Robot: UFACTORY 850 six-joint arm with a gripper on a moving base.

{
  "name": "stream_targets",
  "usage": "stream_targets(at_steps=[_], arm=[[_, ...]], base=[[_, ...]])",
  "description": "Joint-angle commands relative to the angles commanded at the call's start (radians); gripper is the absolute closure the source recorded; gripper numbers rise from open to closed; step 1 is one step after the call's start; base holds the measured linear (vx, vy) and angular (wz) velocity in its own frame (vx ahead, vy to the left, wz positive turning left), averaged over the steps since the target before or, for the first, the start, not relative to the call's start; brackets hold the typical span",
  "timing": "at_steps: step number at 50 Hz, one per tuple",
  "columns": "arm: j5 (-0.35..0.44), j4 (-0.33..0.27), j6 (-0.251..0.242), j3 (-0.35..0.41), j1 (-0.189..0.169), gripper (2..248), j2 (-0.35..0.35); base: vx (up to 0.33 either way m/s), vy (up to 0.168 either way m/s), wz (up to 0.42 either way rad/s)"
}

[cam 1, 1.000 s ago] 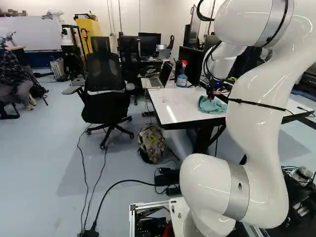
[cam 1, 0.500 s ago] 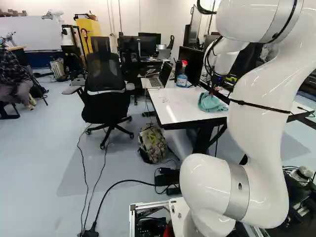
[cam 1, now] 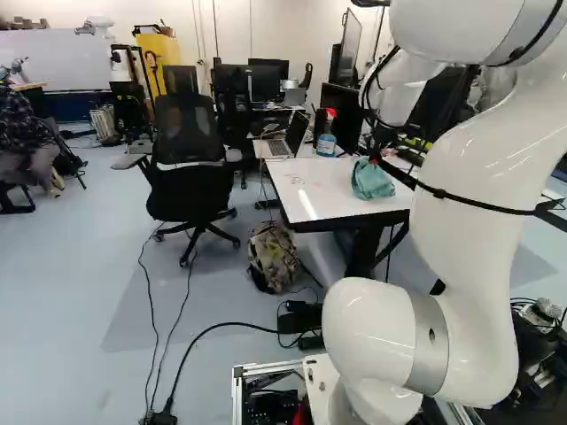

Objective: Clean the table with the green towel

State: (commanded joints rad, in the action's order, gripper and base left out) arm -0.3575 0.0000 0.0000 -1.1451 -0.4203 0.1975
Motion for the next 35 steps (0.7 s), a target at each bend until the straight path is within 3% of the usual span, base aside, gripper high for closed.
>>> stream_targets(at_steps=[35], arm=[[0.0,0.0,0.0,0.068,0.105,229,-0.071]], base=[[0.0,0.0,0.0]])
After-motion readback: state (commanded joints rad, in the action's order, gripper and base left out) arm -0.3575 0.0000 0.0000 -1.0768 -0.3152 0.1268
